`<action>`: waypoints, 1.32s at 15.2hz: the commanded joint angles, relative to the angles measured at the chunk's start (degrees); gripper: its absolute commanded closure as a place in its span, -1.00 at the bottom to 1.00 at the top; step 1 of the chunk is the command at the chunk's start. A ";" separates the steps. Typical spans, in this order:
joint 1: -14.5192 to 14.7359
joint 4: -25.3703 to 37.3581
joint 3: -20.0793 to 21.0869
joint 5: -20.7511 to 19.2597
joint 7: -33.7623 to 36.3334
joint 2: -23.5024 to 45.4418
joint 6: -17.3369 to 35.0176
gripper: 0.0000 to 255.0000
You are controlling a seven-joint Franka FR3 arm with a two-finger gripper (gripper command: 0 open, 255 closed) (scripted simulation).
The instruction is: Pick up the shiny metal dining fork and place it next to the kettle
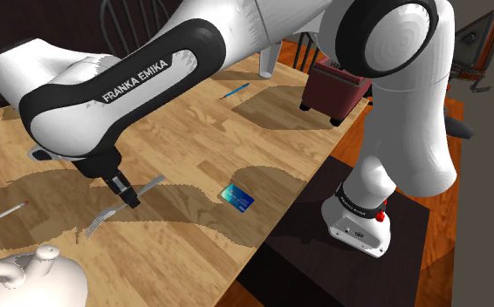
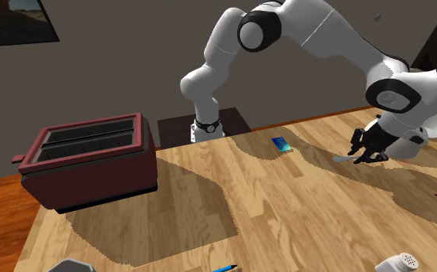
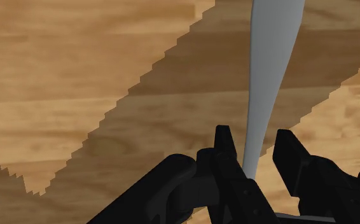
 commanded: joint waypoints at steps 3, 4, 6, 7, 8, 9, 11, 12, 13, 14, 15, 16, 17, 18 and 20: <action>0.00 0.01 0.00 0.00 0.00 0.00 0.02 -1.00; 0.00 0.01 0.00 0.00 0.00 0.00 0.01 -1.00; 0.00 0.01 0.00 0.00 0.00 0.00 0.01 -1.00; 0.00 0.01 0.00 0.00 0.00 0.00 0.01 -1.00; 0.00 0.01 0.00 0.00 0.00 0.00 0.01 -1.00; -0.04 1.61 0.00 0.01 -0.01 -0.23 -1.82 -1.00; -0.09 5.16 0.00 0.02 0.00 -0.43 -5.58 -1.00; -0.10 6.70 -0.01 0.01 0.01 -0.42 -7.10 -1.00; -0.10 6.70 0.00 0.01 0.01 -0.42 -7.10 -1.00; -0.10 6.69 0.00 0.01 0.01 -0.43 -7.10 -1.00; -0.10 6.70 -0.01 0.01 0.01 -0.42 -7.10 -1.00; -0.10 6.70 -0.01 0.01 0.01 -0.42 -7.10 -1.00; -0.10 6.70 -0.01 0.01 0.01 -0.42 -7.10 -1.00; -0.10 6.70 -0.01 0.01 0.01 -0.42 -7.10 -1.00; -0.10 6.70 -0.01 0.01 0.01 -0.42 -7.10 -1.00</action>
